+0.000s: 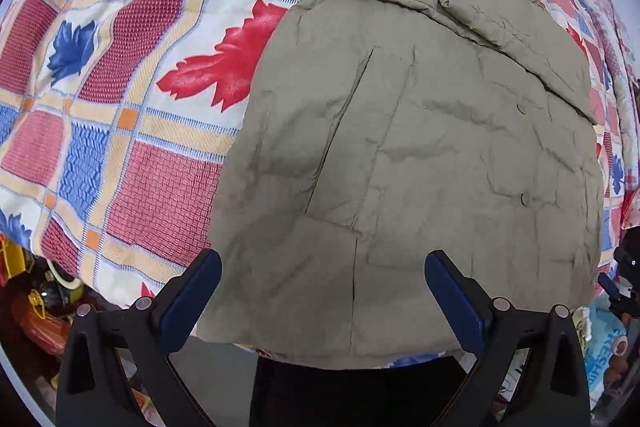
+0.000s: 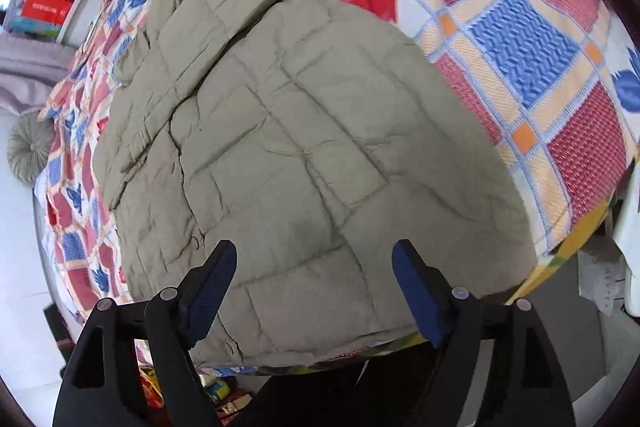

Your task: Fold large clothes

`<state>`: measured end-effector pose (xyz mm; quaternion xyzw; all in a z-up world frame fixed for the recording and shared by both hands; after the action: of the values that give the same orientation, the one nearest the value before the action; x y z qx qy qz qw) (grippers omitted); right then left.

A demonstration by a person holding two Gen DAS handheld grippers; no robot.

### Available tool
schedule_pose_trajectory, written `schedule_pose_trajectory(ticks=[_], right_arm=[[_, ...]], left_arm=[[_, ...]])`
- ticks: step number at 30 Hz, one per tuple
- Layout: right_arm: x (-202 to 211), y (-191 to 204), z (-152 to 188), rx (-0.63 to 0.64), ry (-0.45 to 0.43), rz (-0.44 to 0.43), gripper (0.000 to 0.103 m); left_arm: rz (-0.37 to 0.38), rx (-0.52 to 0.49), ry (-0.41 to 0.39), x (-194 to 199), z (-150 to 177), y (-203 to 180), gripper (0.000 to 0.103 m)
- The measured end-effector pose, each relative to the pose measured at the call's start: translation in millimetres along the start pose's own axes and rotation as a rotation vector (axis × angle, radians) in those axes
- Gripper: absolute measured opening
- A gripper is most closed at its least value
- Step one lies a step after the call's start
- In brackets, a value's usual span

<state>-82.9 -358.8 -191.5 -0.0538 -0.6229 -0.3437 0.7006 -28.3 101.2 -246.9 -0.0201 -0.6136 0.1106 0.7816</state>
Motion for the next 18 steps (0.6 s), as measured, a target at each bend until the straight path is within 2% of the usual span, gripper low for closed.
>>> schedule_pose_trajectory(ticks=[4,11,15,18], right_arm=[[15.0,-27.6,-3.1,-0.075,-0.064,-0.006,0.084],[22.2,-92.5,-11.6,-0.275,-0.11,-0.07,0.084],[21.7,-110.3,-16.0,-0.296,-0.147,-0.076,0.084],[8.7,-117.4,-20.3,-0.304,-0.124,-0.113,0.084]], left_arm=[[0.087,0.052,0.012,-5.6,8.8,12.8,0.102],[0.109,0.123,-0.012,-15.2,13.4,44.6,0.102],[0.185,0.154,0.003,-24.9,14.9,68.0,0.102],[0.249,0.203,0.042,-38.6,17.3,83.4,0.102]])
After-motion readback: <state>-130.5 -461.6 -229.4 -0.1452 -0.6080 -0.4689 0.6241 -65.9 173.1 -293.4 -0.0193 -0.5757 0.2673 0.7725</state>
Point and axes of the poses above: each gripper's, at about its wrist camera, not at the fingertips, and x roughly against the way its jaws point, y to its left, z to its underside, the point moved 4 cm from there along -x, roughly the way its jaws point, and after that the axes turned 15 degrees about y, right-handed, at the moved point
